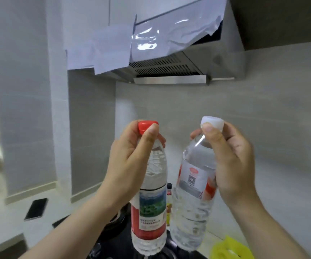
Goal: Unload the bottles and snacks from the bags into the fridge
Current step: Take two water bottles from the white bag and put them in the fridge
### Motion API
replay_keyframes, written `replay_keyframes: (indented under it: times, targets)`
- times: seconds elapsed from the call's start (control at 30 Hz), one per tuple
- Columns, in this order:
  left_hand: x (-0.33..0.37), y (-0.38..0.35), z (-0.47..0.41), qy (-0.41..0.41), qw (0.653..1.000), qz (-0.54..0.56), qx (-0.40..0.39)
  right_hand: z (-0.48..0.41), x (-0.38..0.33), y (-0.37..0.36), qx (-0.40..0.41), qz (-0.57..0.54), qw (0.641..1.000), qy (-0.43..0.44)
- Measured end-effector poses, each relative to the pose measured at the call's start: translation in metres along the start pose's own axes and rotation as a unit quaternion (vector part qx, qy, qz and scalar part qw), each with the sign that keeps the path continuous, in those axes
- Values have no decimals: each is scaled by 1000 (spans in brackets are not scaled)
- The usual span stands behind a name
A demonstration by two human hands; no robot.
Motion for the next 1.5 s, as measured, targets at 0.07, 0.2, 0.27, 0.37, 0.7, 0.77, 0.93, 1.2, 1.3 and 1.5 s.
replay_keyframes:
  times: [0.07, 0.2, 0.27, 0.37, 0.7, 0.77, 0.93, 1.2, 1.3, 1.5]
  targets:
    - [3, 15, 4, -2, 999, -37, 26, -1, 7, -15, -30, -30, 999, -8]
    - [13, 47, 15, -1, 993, -102, 62, 3, 12, -50, -93, -113, 989, -24]
    - [21, 64, 21, 0, 987, -134, 84, 6, 11, -68, -110, -152, 982, -33]
    - [39, 93, 30, -8, 976, -178, 123, 13, 3, -97, -137, -200, 969, -42]
    - [111, 211, 75, -8, 928, -300, 219, 62, -59, -216, -237, -299, 924, -9]
    - [131, 235, 87, -9, 913, -331, 241, 75, -79, -240, -252, -323, 912, 2]
    - [186, 290, 121, -9, 877, -392, 278, 111, -129, -299, -281, -376, 883, 3]
    - [261, 352, 178, -14, 819, -460, 342, 173, -196, -368, -318, -451, 833, -14]
    - [283, 370, 199, -9, 797, -472, 377, 197, -223, -391, -344, -494, 798, -13]
    - [330, 396, 236, -8, 722, -533, 441, 241, -278, -436, -394, -585, 708, -1]
Point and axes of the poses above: each hand's wrist, its own z-axis away from the middle knuckle, its own y-axis out of the back of the hand, x = y × z, the point moved 7 cm from there along -z, towards the middle knuckle, and after that the axes turned 1 degree about y, right-handed, at the moved point
